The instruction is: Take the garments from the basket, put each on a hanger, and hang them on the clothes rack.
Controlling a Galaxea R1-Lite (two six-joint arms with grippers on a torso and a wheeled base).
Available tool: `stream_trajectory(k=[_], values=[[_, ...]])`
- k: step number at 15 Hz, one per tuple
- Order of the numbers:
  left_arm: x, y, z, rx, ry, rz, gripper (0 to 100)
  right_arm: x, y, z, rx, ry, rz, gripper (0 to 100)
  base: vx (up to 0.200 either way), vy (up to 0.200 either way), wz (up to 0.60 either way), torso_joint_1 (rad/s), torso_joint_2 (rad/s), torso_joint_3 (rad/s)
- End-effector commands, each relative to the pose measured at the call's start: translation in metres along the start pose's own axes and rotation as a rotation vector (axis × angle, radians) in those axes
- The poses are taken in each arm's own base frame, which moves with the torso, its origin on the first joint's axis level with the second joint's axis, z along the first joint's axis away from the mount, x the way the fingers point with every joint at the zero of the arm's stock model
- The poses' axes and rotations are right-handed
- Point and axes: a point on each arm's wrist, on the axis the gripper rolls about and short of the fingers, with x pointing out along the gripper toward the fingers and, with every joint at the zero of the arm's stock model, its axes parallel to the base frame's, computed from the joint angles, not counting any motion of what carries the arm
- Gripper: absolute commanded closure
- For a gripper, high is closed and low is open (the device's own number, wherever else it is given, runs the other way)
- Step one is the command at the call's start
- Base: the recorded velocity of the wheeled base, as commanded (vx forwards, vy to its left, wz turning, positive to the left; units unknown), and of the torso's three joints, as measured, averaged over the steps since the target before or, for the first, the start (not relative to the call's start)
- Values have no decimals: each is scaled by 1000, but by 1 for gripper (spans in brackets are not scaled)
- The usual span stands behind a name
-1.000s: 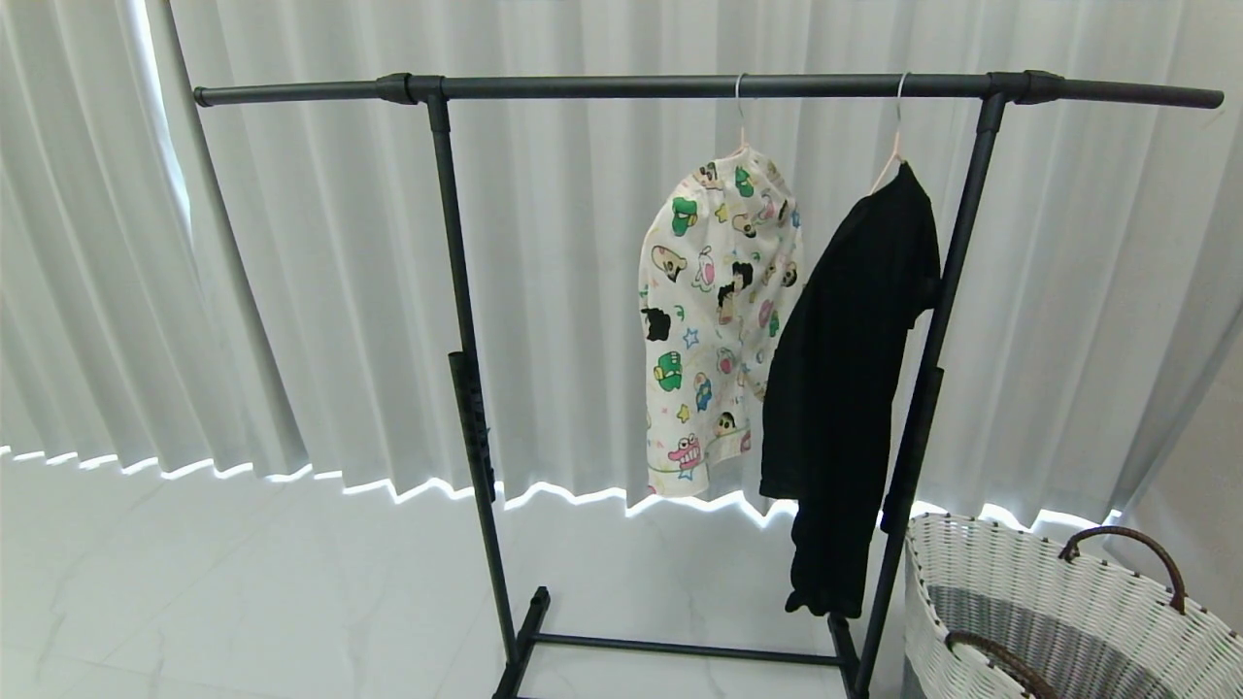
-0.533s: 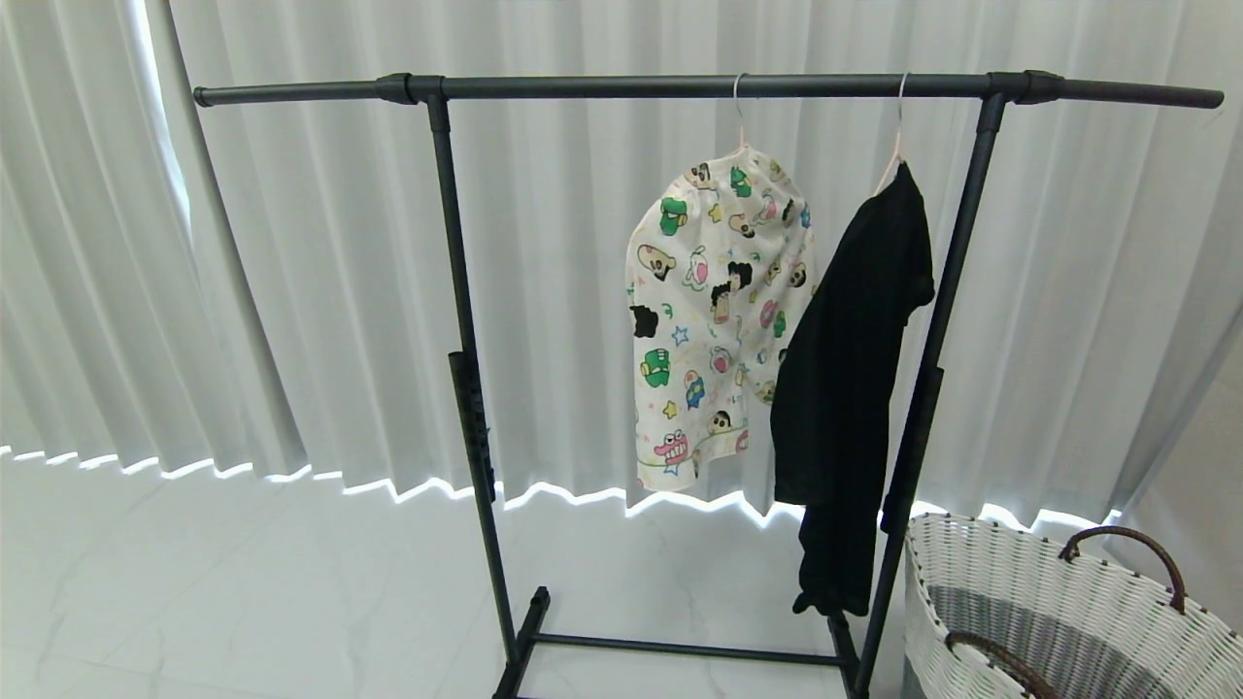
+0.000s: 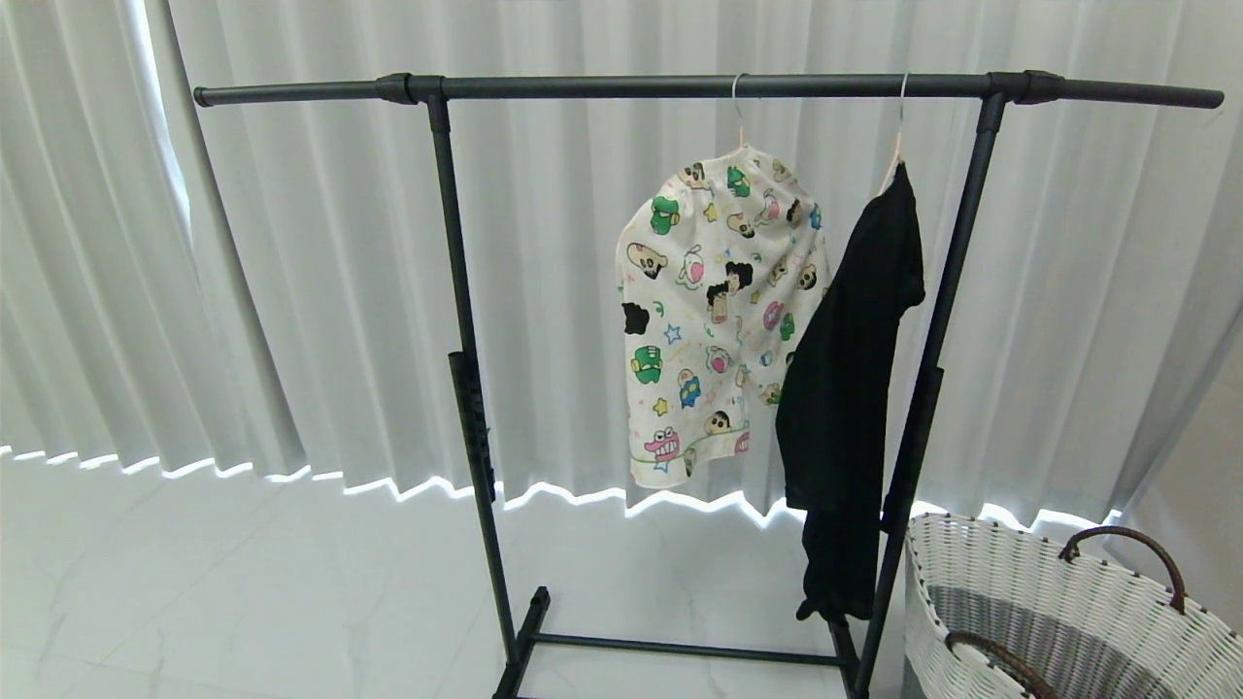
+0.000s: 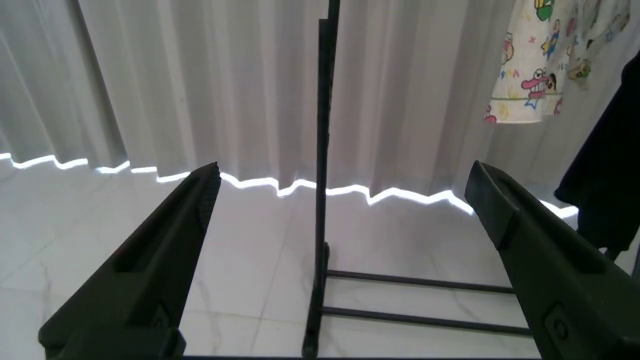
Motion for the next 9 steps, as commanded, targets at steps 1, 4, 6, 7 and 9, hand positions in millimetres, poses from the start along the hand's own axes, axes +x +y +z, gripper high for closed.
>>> stream_trajectory(k=[1, 4, 6, 7, 9], values=[[0, 0, 0, 0, -1, 0, 0, 0, 0, 0, 0, -1, 0, 0, 0, 0, 0, 0, 0, 0], [0, 0, 0, 0, -1, 0, 0, 0, 0, 0, 0, -1, 0, 0, 0, 0, 0, 0, 0, 0], [0, 0, 0, 0, -1, 0, 0, 0, 0, 0, 0, -1, 0, 0, 0, 0, 0, 0, 0, 0], [0, 0, 0, 0, -1, 0, 0, 0, 0, 0, 0, -1, 0, 0, 0, 0, 0, 0, 0, 0], [0, 0, 0, 0, -1, 0, 0, 0, 0, 0, 0, -1, 0, 0, 0, 0, 0, 0, 0, 0]])
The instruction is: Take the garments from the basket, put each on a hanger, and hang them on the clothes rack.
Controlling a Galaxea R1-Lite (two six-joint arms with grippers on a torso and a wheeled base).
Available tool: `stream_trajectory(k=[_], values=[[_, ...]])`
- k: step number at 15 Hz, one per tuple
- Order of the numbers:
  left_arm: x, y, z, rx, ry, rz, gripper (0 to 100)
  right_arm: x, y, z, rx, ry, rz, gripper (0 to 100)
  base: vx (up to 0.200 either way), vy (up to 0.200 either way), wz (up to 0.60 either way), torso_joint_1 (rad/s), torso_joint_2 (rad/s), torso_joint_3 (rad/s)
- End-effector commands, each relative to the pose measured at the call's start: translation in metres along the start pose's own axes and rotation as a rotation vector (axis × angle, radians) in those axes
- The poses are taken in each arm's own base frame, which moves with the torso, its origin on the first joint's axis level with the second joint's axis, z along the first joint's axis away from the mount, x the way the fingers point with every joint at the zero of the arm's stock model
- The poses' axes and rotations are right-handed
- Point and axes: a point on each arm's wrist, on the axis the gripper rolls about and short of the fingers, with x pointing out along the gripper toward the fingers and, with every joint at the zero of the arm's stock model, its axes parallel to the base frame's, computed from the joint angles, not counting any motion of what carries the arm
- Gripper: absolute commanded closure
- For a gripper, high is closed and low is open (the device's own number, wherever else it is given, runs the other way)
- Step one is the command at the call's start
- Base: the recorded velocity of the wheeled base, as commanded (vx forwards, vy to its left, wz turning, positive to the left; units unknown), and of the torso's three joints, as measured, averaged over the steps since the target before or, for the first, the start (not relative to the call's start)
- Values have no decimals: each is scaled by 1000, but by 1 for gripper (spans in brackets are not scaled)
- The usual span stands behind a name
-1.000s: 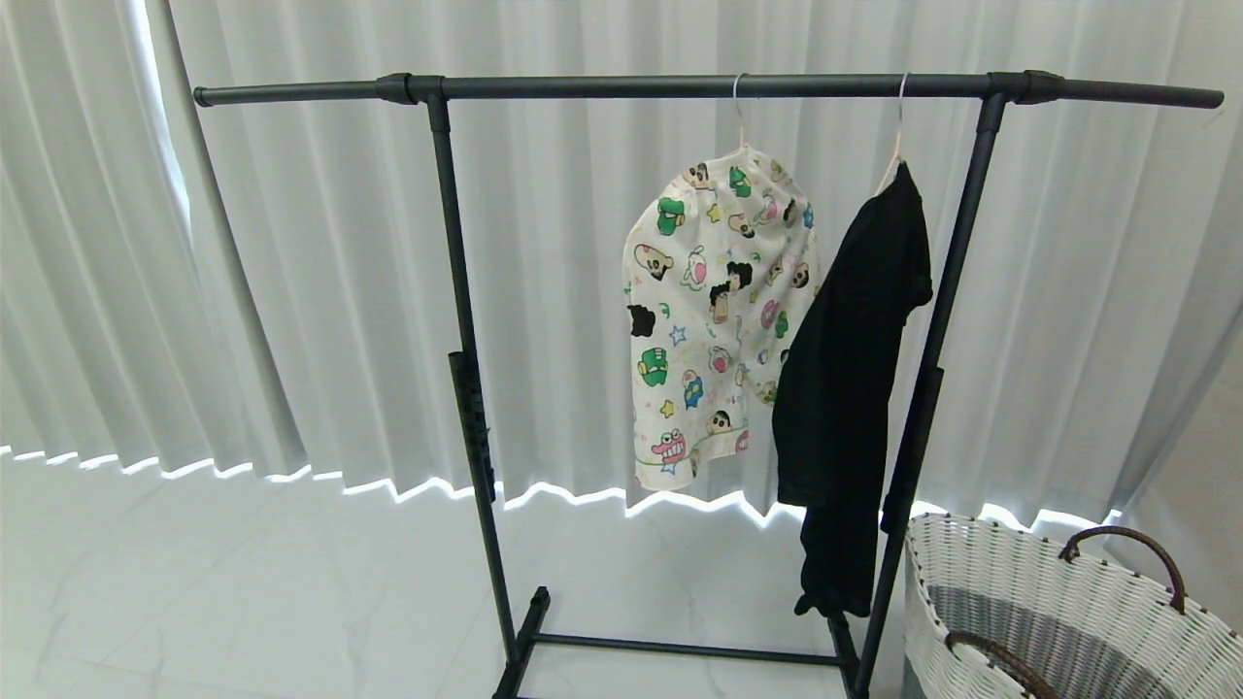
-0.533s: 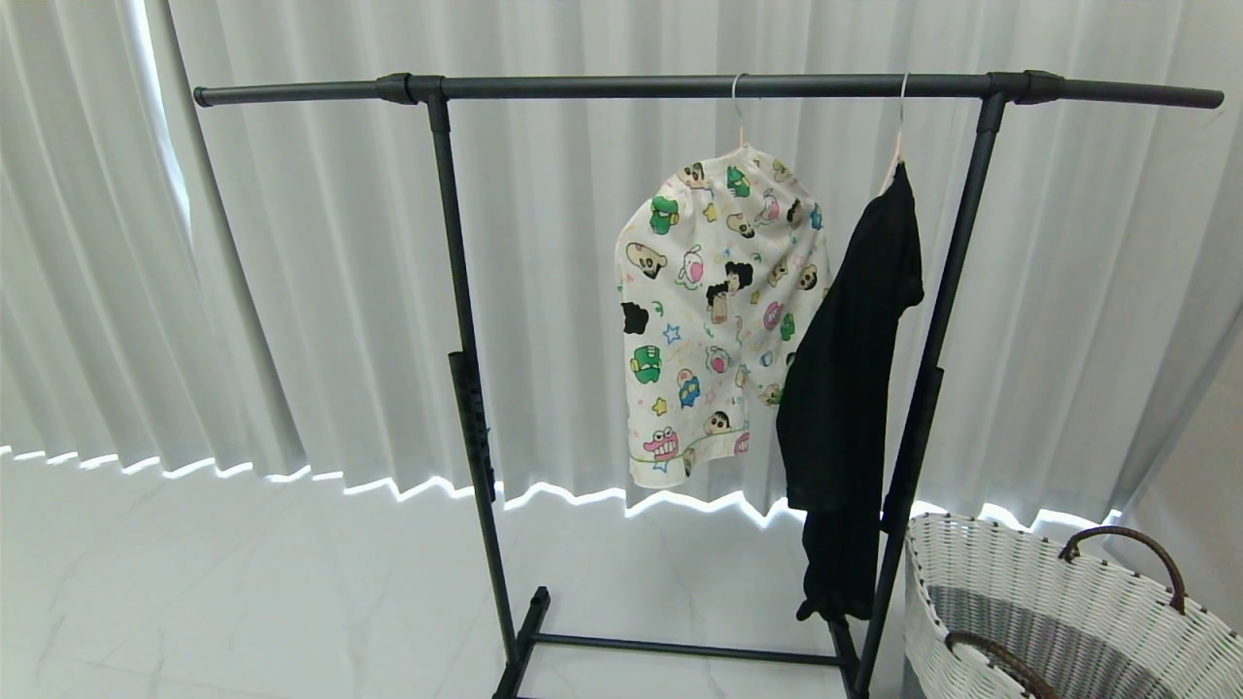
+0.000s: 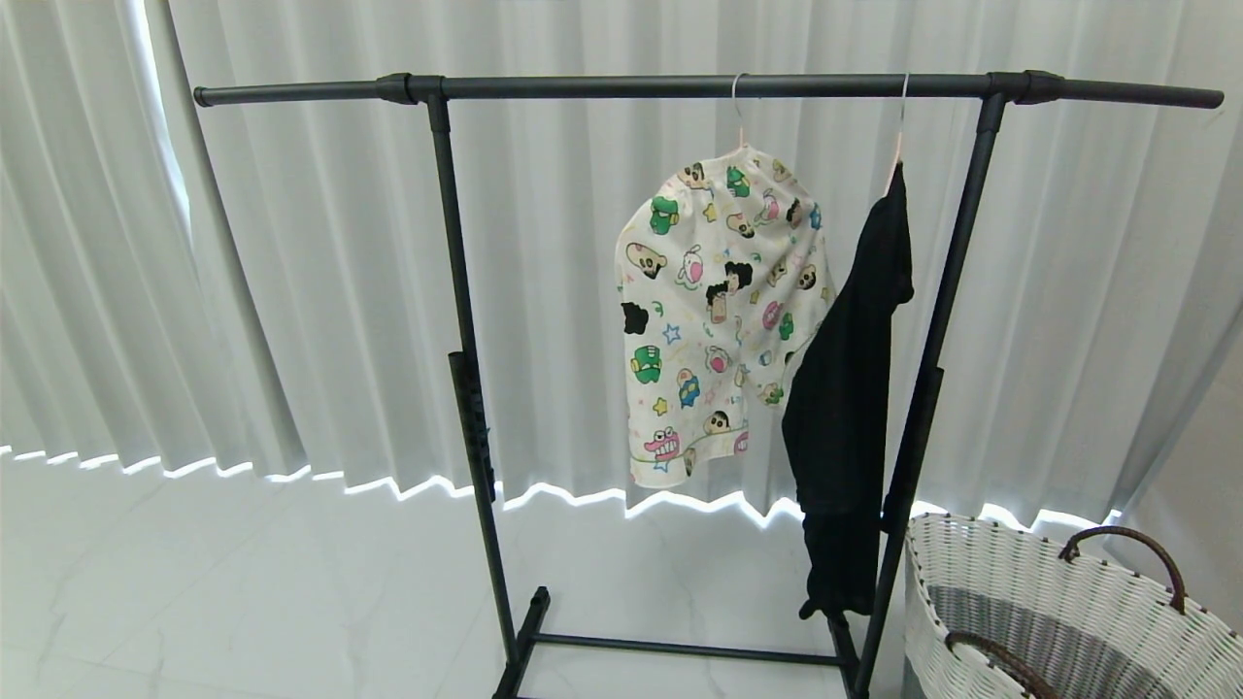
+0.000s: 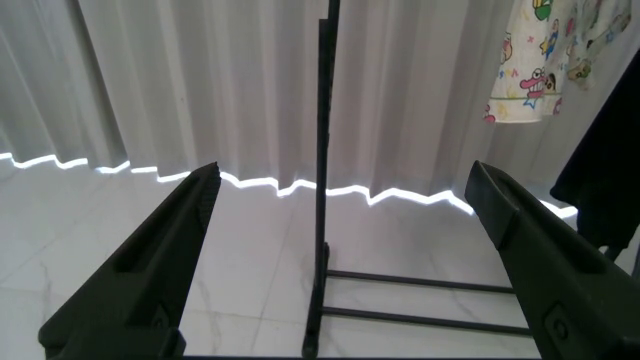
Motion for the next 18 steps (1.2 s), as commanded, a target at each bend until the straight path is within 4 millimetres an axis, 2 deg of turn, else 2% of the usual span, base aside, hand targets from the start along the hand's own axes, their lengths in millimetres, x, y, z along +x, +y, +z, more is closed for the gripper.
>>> stream_trajectory(k=[1, 18], values=[[0, 0, 0, 0, -1, 0, 0, 0, 0, 0, 0, -1, 0, 0, 0, 0, 0, 0, 0, 0], [0, 0, 0, 0, -1, 0, 0, 0, 0, 0, 0, -1, 0, 0, 0, 0, 0, 0, 0, 0]])
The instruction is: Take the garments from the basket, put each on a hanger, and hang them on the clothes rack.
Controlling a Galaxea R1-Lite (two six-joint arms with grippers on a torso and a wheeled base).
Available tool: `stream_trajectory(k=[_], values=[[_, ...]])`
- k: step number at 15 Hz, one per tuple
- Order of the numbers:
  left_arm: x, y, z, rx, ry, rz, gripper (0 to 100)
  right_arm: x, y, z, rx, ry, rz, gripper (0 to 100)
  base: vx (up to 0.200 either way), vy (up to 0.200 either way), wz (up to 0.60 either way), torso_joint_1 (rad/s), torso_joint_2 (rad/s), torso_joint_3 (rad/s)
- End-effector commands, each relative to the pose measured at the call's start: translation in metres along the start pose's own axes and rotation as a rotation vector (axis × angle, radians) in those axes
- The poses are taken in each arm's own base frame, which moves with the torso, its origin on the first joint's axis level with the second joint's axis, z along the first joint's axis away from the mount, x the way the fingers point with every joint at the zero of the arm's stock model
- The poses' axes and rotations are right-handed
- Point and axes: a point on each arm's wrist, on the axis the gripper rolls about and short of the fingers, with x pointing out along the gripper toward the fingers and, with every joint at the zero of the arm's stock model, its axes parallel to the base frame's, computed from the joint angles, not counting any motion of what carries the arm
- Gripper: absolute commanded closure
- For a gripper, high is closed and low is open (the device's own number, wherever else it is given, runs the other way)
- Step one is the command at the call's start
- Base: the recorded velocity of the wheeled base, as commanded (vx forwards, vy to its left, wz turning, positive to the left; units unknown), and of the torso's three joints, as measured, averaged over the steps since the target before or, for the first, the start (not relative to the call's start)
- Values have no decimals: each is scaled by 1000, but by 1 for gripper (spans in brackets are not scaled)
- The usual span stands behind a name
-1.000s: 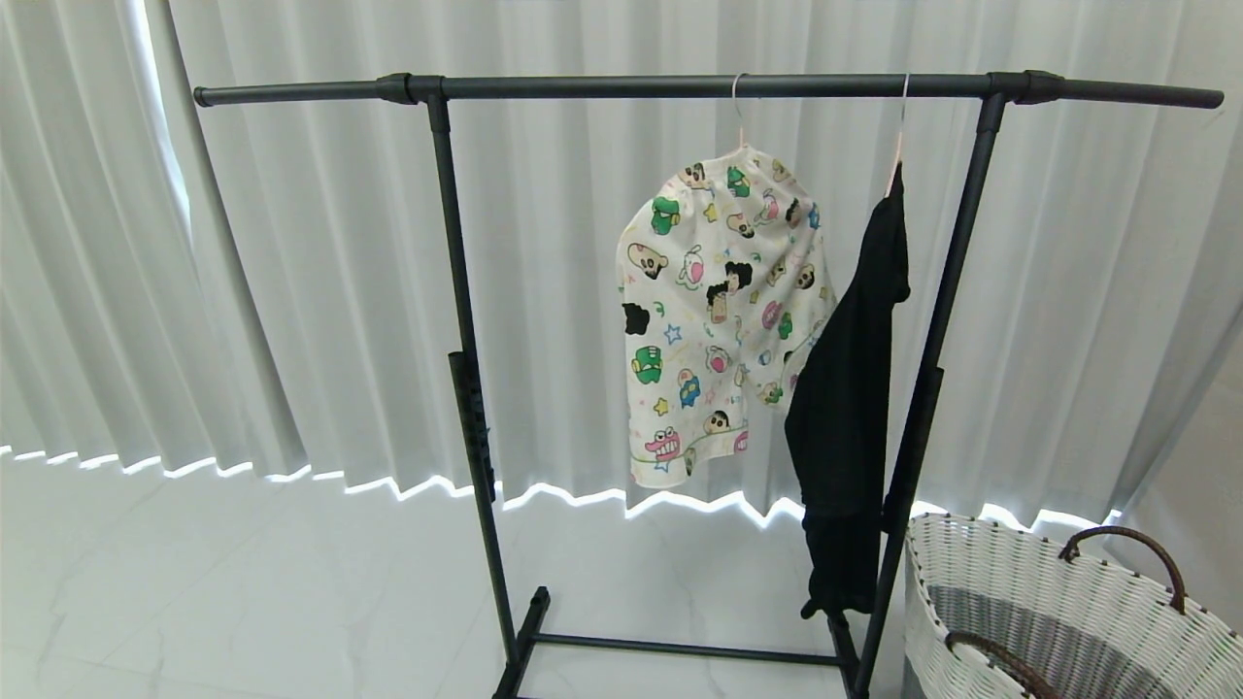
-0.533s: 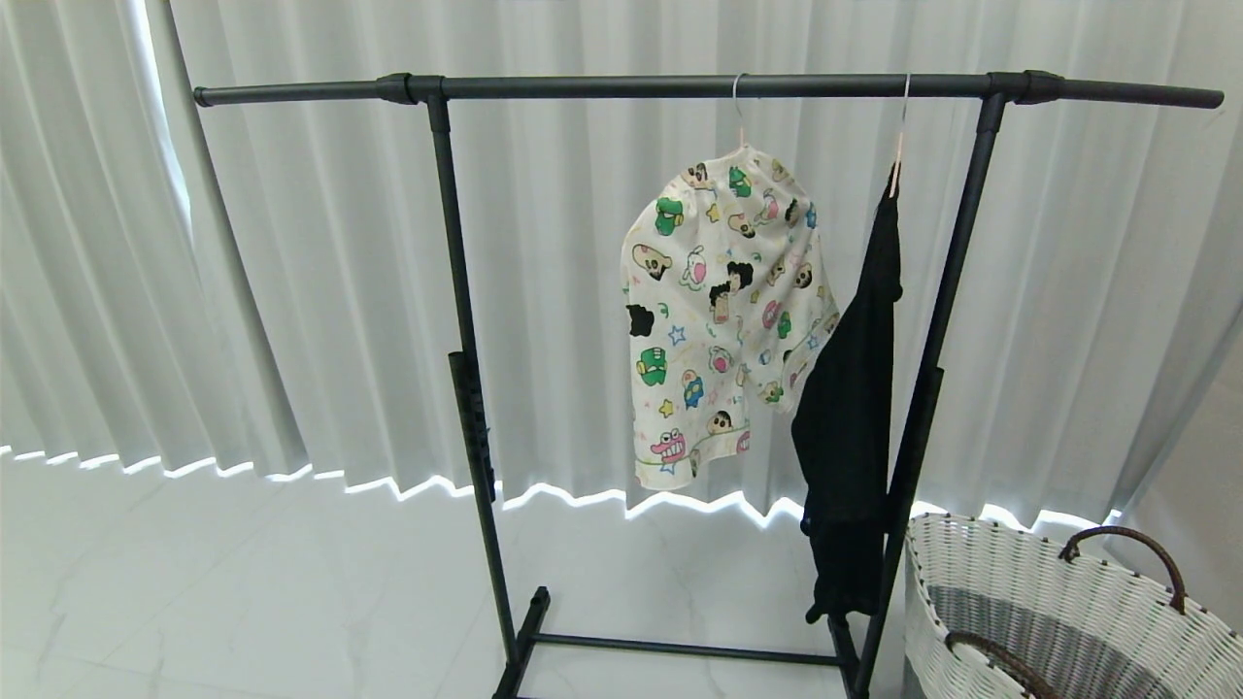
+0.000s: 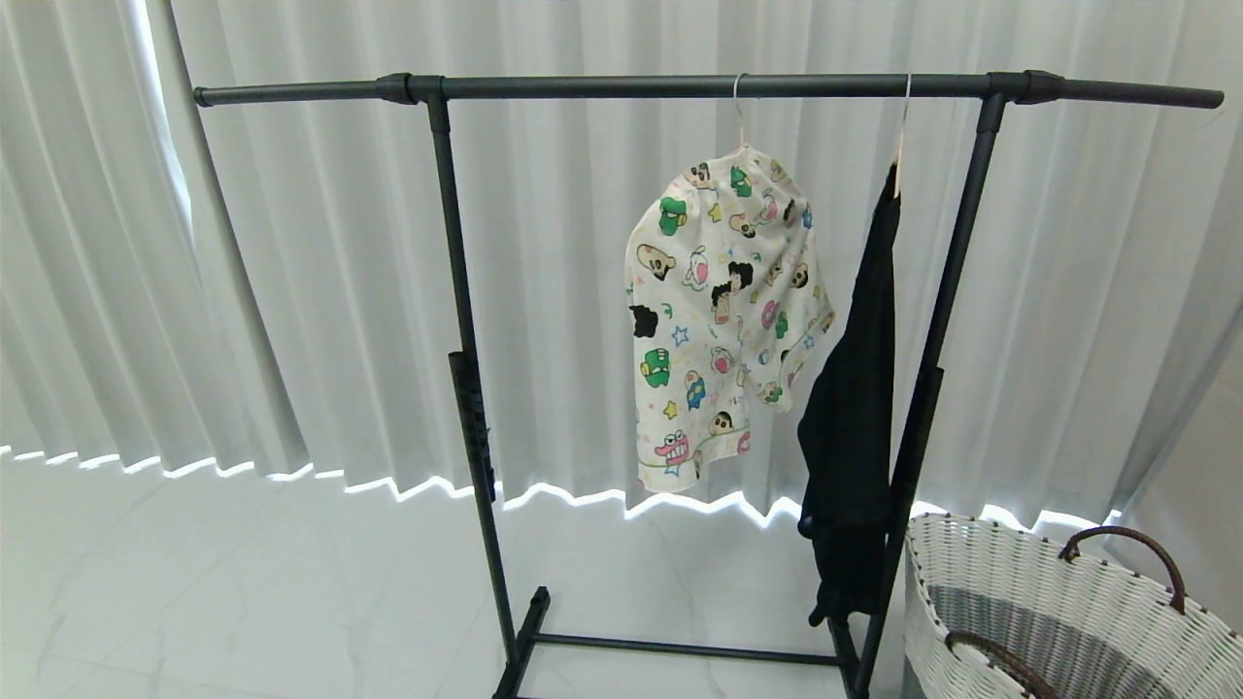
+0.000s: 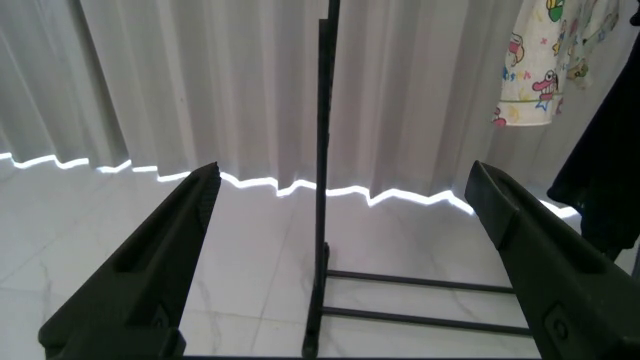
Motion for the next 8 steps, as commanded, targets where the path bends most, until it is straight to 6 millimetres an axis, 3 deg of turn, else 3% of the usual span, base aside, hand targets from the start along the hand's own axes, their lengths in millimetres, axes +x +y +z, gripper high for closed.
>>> stream_trajectory(k=[1, 8], values=[[0, 0, 0, 0, 0, 0, 0, 0, 0, 0, 0, -1, 0, 0, 0, 0, 0, 0, 0, 0], [0, 0, 0, 0, 0, 0, 0, 0, 0, 0, -6, 1, 0, 0, 0, 0, 0, 0, 0, 0]])
